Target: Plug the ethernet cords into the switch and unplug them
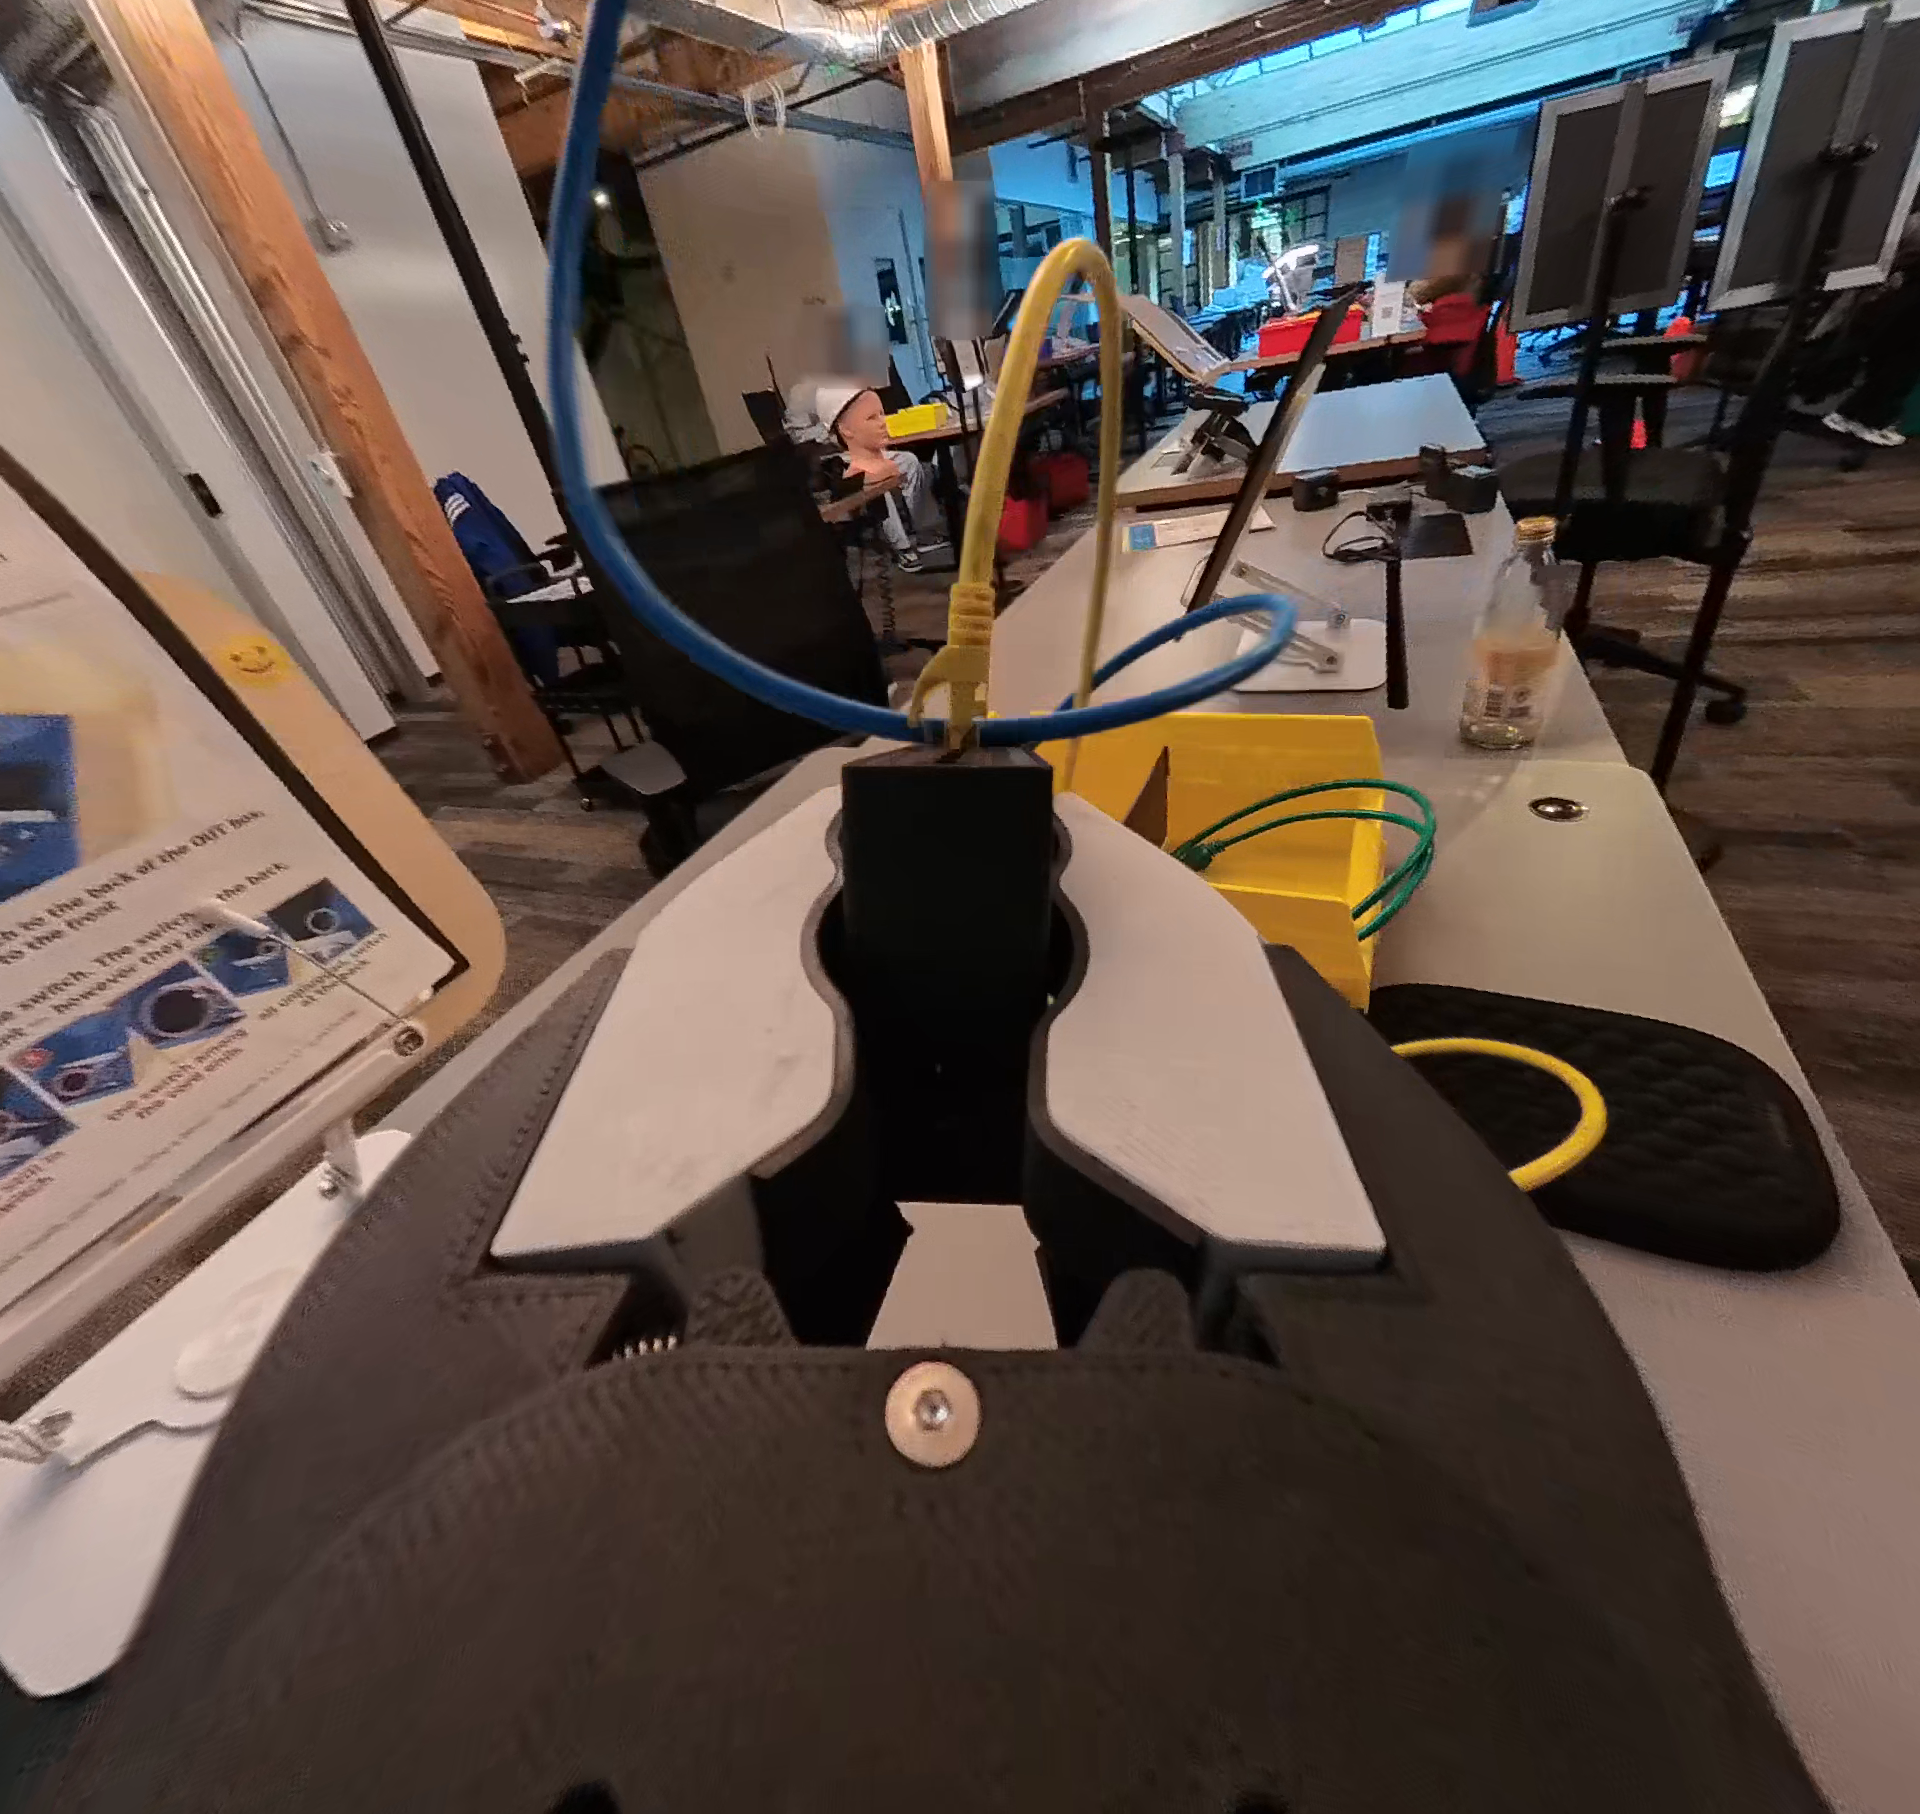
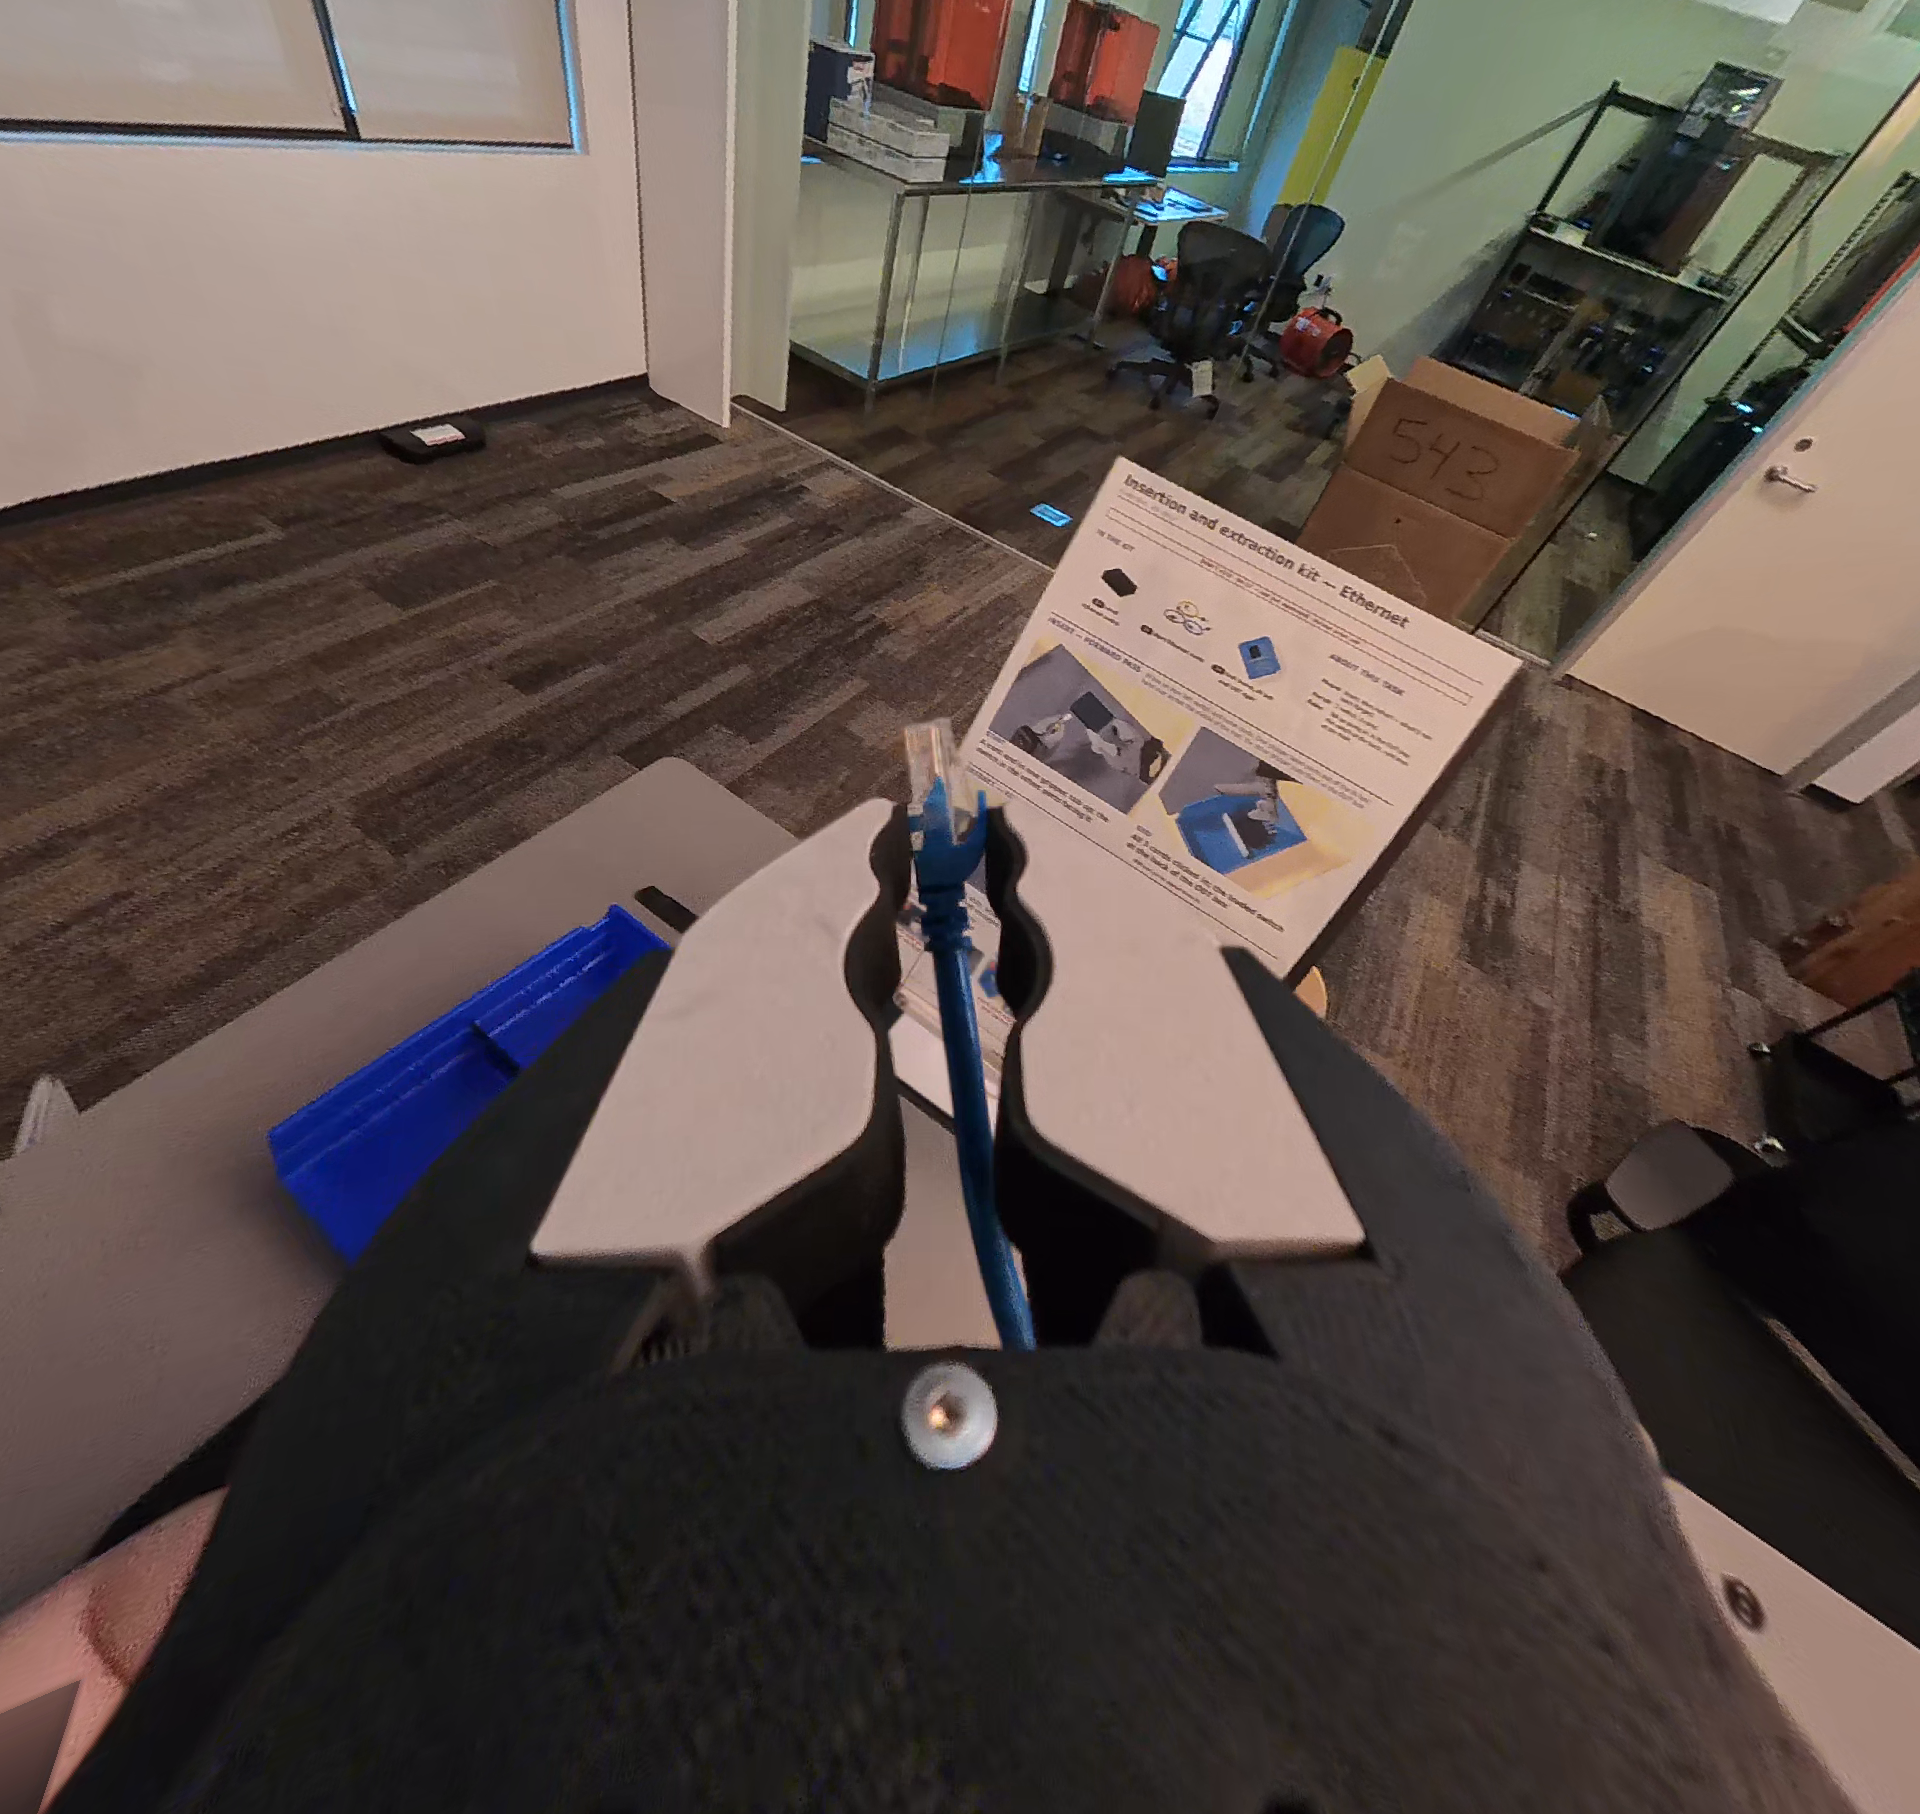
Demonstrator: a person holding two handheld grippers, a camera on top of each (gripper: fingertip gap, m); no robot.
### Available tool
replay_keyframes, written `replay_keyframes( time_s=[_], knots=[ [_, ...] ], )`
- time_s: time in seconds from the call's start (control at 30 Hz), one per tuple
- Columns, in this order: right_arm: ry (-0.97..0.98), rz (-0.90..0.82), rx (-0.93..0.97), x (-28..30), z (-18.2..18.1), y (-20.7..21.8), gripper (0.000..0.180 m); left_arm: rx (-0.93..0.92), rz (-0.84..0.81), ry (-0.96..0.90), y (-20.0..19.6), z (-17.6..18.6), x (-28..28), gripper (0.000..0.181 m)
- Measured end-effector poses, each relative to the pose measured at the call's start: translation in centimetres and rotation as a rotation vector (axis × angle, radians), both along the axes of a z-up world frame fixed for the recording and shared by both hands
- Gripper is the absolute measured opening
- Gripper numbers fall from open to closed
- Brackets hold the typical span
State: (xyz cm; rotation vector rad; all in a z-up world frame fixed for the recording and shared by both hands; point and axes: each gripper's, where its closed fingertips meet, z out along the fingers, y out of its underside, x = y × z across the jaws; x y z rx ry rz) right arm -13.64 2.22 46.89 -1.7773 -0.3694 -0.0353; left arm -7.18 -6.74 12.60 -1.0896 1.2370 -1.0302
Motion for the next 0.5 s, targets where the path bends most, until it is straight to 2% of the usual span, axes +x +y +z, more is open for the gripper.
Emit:
replay_keyframes(
  time_s=[0.27,0.5],
  knots=[
    [0.006,-0.064,0.023,3.4,0.5,-0.5,0.015,0.060,-0.032,0.023,-0.7,1.2,-1.4,0.029],
    [-0.021,-0.134,0.025,8.1,0.1,-2.9,0.014,0.168,0.196,0.165,3.2,0.1,-2.7,0.029]
  ],
)
